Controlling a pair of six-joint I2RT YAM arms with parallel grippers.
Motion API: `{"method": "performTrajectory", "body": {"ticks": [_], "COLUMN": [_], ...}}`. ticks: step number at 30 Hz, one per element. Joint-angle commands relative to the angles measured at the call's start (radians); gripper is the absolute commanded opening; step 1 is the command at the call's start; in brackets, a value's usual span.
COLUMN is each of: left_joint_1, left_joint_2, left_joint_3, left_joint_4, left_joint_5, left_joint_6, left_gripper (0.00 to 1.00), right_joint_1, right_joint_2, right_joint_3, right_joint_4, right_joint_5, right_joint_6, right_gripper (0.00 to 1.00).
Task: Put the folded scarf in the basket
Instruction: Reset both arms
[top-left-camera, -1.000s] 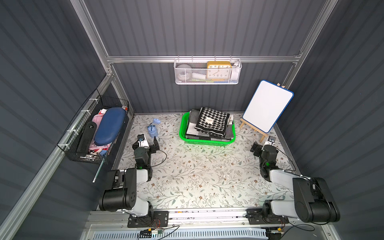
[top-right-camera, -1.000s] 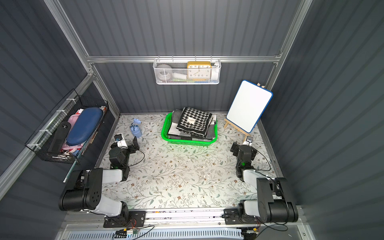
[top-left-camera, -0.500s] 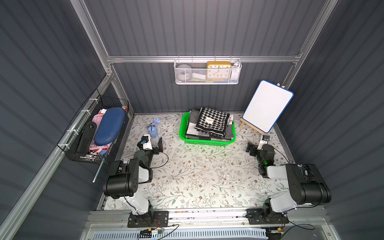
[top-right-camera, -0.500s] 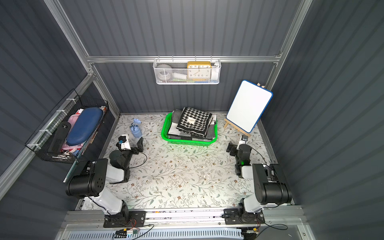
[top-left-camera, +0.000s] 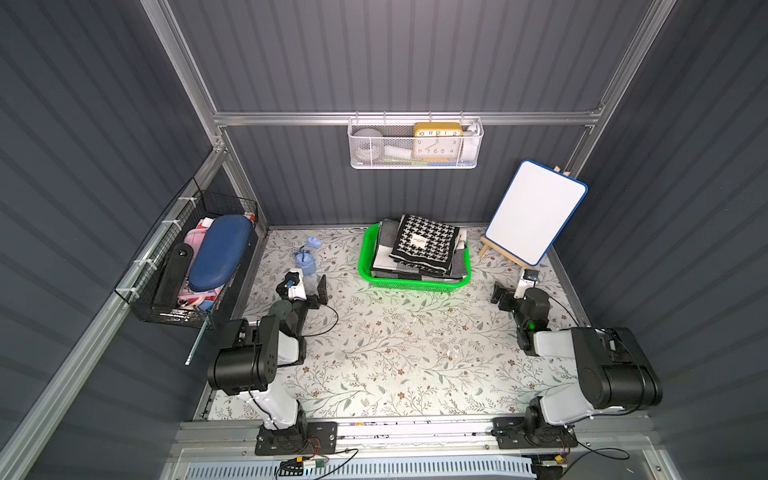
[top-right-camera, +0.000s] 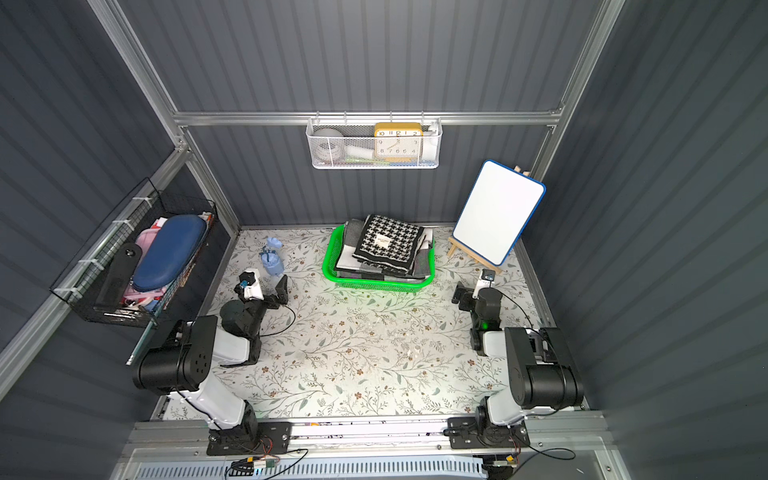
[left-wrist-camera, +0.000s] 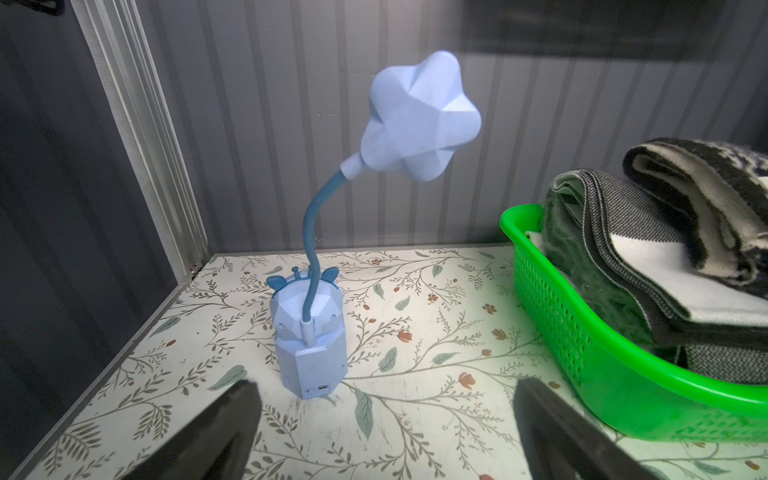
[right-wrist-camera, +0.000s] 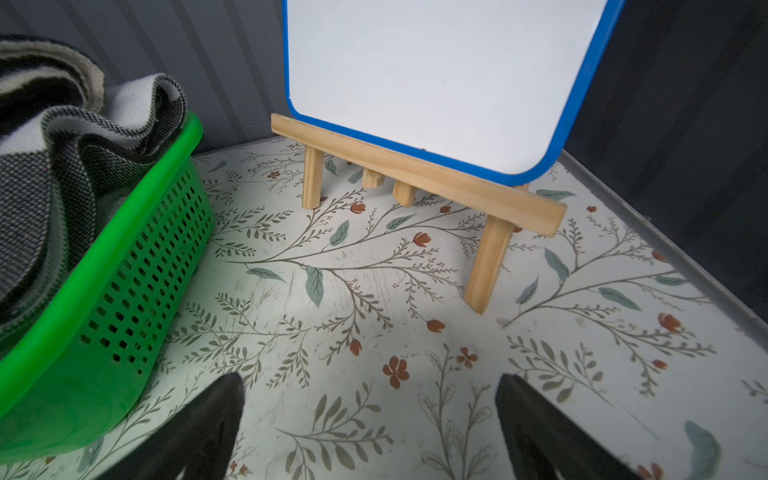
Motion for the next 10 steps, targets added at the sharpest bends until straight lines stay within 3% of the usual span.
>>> {"method": "performTrajectory", "body": {"ticks": [1,10], "left_joint_1": [-0.009,-0.020], "left_joint_2": [-0.001,0.002], "left_joint_3": [0.029,0.044], "left_joint_4": [-0.015,-0.038], "left_joint_5": [0.018,0.028], "left_joint_6": [0.036,0.054], "left_gripper": [0.99,0.99], "right_joint_1": [0.007,0.013], "right_joint_2": [0.015,0.020], "right_joint_3": [0.006,0.014], "right_joint_4": [0.013,0.009], "right_joint_5": [-0.009,-0.060], "right_joint_6": [-0.019,-0.044], "right_gripper": [0.99,0.99]}}
